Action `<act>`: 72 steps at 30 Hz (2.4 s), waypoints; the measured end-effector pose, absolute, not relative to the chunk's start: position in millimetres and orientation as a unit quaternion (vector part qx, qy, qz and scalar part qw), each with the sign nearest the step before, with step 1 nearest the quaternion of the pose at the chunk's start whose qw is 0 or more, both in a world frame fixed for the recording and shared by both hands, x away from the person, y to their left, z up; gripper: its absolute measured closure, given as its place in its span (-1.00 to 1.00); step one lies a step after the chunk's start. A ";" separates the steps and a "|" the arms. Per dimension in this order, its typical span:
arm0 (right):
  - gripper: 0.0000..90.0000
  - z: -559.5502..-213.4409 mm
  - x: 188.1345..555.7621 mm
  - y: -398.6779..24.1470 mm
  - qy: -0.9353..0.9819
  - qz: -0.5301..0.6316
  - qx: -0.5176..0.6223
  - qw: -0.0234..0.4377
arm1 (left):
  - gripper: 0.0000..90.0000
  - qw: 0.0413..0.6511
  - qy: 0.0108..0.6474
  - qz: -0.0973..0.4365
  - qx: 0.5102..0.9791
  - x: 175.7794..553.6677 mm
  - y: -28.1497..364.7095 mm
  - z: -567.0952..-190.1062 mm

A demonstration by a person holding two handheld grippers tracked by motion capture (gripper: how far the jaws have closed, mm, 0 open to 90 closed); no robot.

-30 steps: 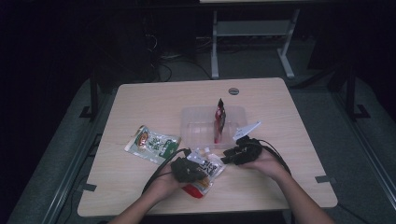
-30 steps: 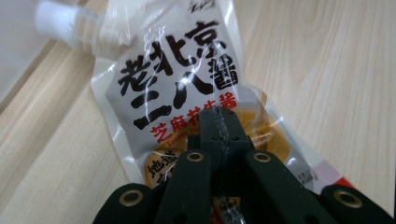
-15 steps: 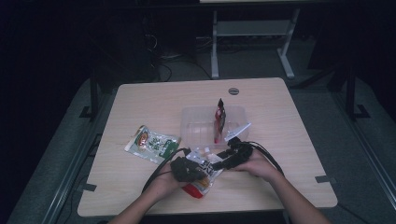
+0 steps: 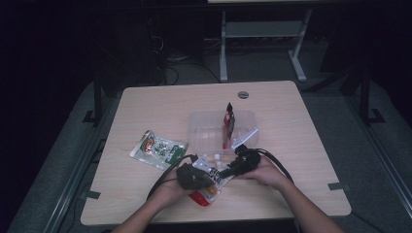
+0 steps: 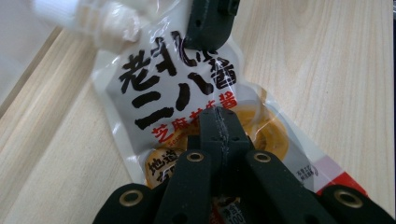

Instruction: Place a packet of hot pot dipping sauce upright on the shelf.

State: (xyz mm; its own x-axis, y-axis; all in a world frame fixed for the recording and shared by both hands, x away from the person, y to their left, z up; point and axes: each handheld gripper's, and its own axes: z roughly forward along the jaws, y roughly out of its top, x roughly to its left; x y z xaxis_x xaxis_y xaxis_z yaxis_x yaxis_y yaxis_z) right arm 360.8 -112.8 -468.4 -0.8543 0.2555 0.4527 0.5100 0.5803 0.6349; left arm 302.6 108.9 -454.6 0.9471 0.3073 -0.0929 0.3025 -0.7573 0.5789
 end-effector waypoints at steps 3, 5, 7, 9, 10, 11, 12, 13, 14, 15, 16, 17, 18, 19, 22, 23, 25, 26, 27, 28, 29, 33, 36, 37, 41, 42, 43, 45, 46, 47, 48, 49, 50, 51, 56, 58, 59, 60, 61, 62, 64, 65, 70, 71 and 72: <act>0.79 -465.9 358.5 -111.6 -0.880 -0.401 -0.205 0.152 | 1.00 0.308 0.159 0.004 0.938 302.6 110.1 -453.4; 0.84 -464.8 357.6 -111.7 -0.880 -0.403 -0.197 0.155 | 1.00 0.313 0.163 0.005 0.936 301.7 110.5 -452.9; 0.88 -464.0 356.7 -112.3 -0.879 -0.408 -0.191 0.157 | 1.00 0.312 0.161 0.004 0.936 301.7 112.3 -451.7; 0.92 -462.8 355.9 -113.2 -0.878 -0.411 -0.188 0.158 | 1.00 0.313 0.163 0.003 0.936 300.9 114.6 -450.2; 0.93 -461.8 354.9 -113.7 -0.875 -0.416 -0.188 0.159 | 1.00 0.314 0.165 0.001 0.935 300.2 115.8 -449.1; 0.94 -460.6 354.0 -114.1 -0.873 -0.420 -0.189 0.161 | 1.00 0.313 0.164 0.000 0.935 300.1 117.7 -447.1; 0.96 -459.6 353.7 -115.0 -0.872 -0.423 -0.188 0.161 | 1.00 0.318 0.166 0.001 0.933 299.8 120.2 -445.4; 0.97 -457.7 353.4 -116.1 -0.870 -0.427 -0.187 0.164 | 1.00 0.320 0.167 0.004 0.933 299.7 123.2 -442.9; 0.97 -455.6 352.7 -117.3 -0.868 -0.431 -0.186 0.163 | 1.00 0.324 0.170 0.007 0.931 299.5 126.5 -440.4; 0.98 -453.2 351.8 -118.3 -0.865 -0.438 -0.183 0.163 | 1.00 0.329 0.174 0.009 0.928 299.3 130.2 -437.8; 0.98 -450.4 350.5 -119.3 -0.861 -0.445 -0.183 0.165 | 0.99 0.333 0.177 0.011 0.926 299.2 134.3 -435.2; 0.98 -447.7 349.5 -120.4 -0.858 -0.451 -0.180 0.165 | 0.99 0.337 0.181 0.012 0.924 299.1 138.4 -433.0; 0.98 -444.9 348.0 -121.4 -0.856 -0.456 -0.180 0.165 | 0.98 0.341 0.187 0.009 0.921 298.8 143.5 -430.3; 0.98 -441.8 346.5 -122.4 -0.853 -0.463 -0.178 0.164 | 0.97 0.343 0.189 0.010 0.920 298.6 146.0 -429.1; 0.98 -434.6 343.7 -125.6 -0.846 -0.476 -0.177 0.161 | 0.95 0.335 0.188 0.022 0.923 298.2 153.7 -426.7; 0.98 -431.9 343.1 -127.1 -0.844 -0.482 -0.175 0.160 | 0.95 0.336 0.191 0.023 0.922 298.2 155.5 -426.1; 0.98 -426.5 341.7 -129.0 -0.840 -0.491 -0.170 0.154 | 0.94 0.338 0.194 0.024 0.921 299.1 156.9 -425.8; 0.98 -425.2 341.9 -129.5 -0.840 -0.495 -0.165 0.149 | 0.94 0.336 0.193 0.025 0.921 299.7 156.7 -425.9; 0.98 -422.1 340.3 -130.2 -0.838 -0.497 -0.167 0.151 | 0.94 0.337 0.193 0.025 0.921 300.1 155.8 -426.6; 0.98 -420.7 340.0 -130.4 -0.836 -0.502 -0.163 0.147 | 0.93 0.337 0.193 0.026 0.921 300.0 154.5 -427.3; 0.98 -419.2 339.4 -130.3 -0.835 -0.506 -0.161 0.147 | 0.92 0.335 0.189 0.028 0.923 300.2 153.4 -427.5; 0.98 -413.8 336.2 -128.1 -0.833 -0.512 -0.148 0.150 | 0.84 0.338 0.188 0.033 0.921 300.1 147.5 -430.2; 0.98 -411.0 334.6 -126.6 -0.827 -0.522 -0.141 0.156 | 0.82 0.340 0.185 0.037 0.921 300.0 144.2 -430.3; 0.98 -410.2 333.9 -126.2 -0.826 -0.523 -0.141 0.158 | 0.82 0.344 0.185 0.037 0.920 299.5 142.3 -430.4; 0.98 -407.2 332.0 -123.8 -0.819 -0.534 -0.131 0.164 | 0.82 0.350 0.173 0.038 0.920 297.1 134.7 -430.0; 0.98 -405.5 331.1 -122.8 -0.817 -0.537 -0.129 0.166 | 0.83 0.349 0.170 0.035 0.921 296.0 132.0 -429.8; 0.98 -404.7 330.2 -121.5 -0.814 -0.541 -0.127 0.168 | 0.84 0.352 0.167 0.033 0.920 295.1 128.9 -429.9; 0.98 -402.5 328.5 -118.6 -0.814 -0.542 -0.121 0.169 | 0.87 0.353 0.160 0.032 0.921 293.2 122.5 -430.2; 0.98 -401.6 327.6 -117.2 -0.815 -0.542 -0.119 0.169 | 0.88 0.352 0.154 0.033 0.922 292.6 120.1 -429.9; 0.98 -401.6 327.4 -116.1 -0.815 -0.543 -0.113 0.170 | 0.90 0.353 0.152 0.032 0.923 292.0 118.0 -430.2; 0.98 -401.4 327.0 -115.8 -0.815 -0.543 -0.114 0.168 | 0.91 0.352 0.148 0.030 0.924 291.5 116.8 -430.1; 0.98 -401.3 327.0 -115.9 -0.816 -0.542 -0.113 0.167 | 0.93 0.354 0.149 0.030 0.923 291.1 116.1 -430.4; 0.98 -401.3 327.0 -116.4 -0.815 -0.543 -0.113 0.168 | 0.96 0.355 0.148 0.028 0.923 291.1 116.0 -430.4; 0.98 -400.9 326.9 -117.3 -0.815 -0.543 -0.116 0.167 | 0.98 0.357 0.150 0.027 0.922 291.0 116.4 -430.1; 0.98 -396.7 326.0 -122.4 -0.811 -0.551 -0.114 0.159 | 0.99 0.371 0.159 0.016 0.915 292.8 120.4 -427.0; 0.98 -394.6 324.9 -124.4 -0.813 -0.550 -0.114 0.156 | 0.99 0.366 0.158 0.016 0.917 293.2 122.5 -426.5; 0.98 -393.8 324.3 -125.7 -0.814 -0.548 -0.115 0.155 | 0.99 0.370 0.161 0.015 0.915 293.0 123.1 -427.1; 0.98 -393.3 324.0 -127.1 -0.814 -0.548 -0.117 0.152 | 0.99 0.368 0.164 0.012 0.915 292.6 124.0 -427.1; 0.98 -392.9 324.0 -128.5 -0.814 -0.549 -0.116 0.149 | 0.99 0.367 0.160 0.012 0.916 293.3 125.4 -427.0; 0.98 -392.0 323.3 -130.1 -0.815 -0.547 -0.120 0.149 | 0.99 0.369 0.164 0.010 0.915 292.9 126.1 -427.2; 0.98 -390.7 323.5 -132.6 -0.814 -0.551 -0.118 0.144 | 0.99 0.369 0.165 0.010 0.915 292.8 128.7 -426.7; 0.98 -389.6 323.4 -134.1 -0.812 -0.554 -0.120 0.142 | 0.99 0.370 0.165 0.008 0.914 292.7 129.6 -426.7; 0.98 -385.5 323.3 -139.2 -0.806 -0.563 -0.123 0.135 | 0.99 0.368 0.165 0.008 0.915 292.4 137.6 -426.5; 0.98 -384.7 323.3 -140.2 -0.806 -0.563 -0.124 0.135 | 0.99 0.368 0.167 0.007 0.915 292.5 139.5 -426.2; 0.98 -383.9 323.1 -140.9 -0.805 -0.564 -0.127 0.136 | 0.99 0.368 0.166 0.006 0.915 293.2 141.6 -426.1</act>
State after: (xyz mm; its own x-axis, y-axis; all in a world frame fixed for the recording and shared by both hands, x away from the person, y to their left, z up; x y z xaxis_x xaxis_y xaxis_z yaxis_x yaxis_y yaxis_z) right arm 323.1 -140.9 -383.9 -0.9307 0.0510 0.3622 0.3579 0.3318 0.8728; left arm 293.2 141.6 -426.1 0.9446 0.3089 -0.1109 0.2995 -0.6734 0.6759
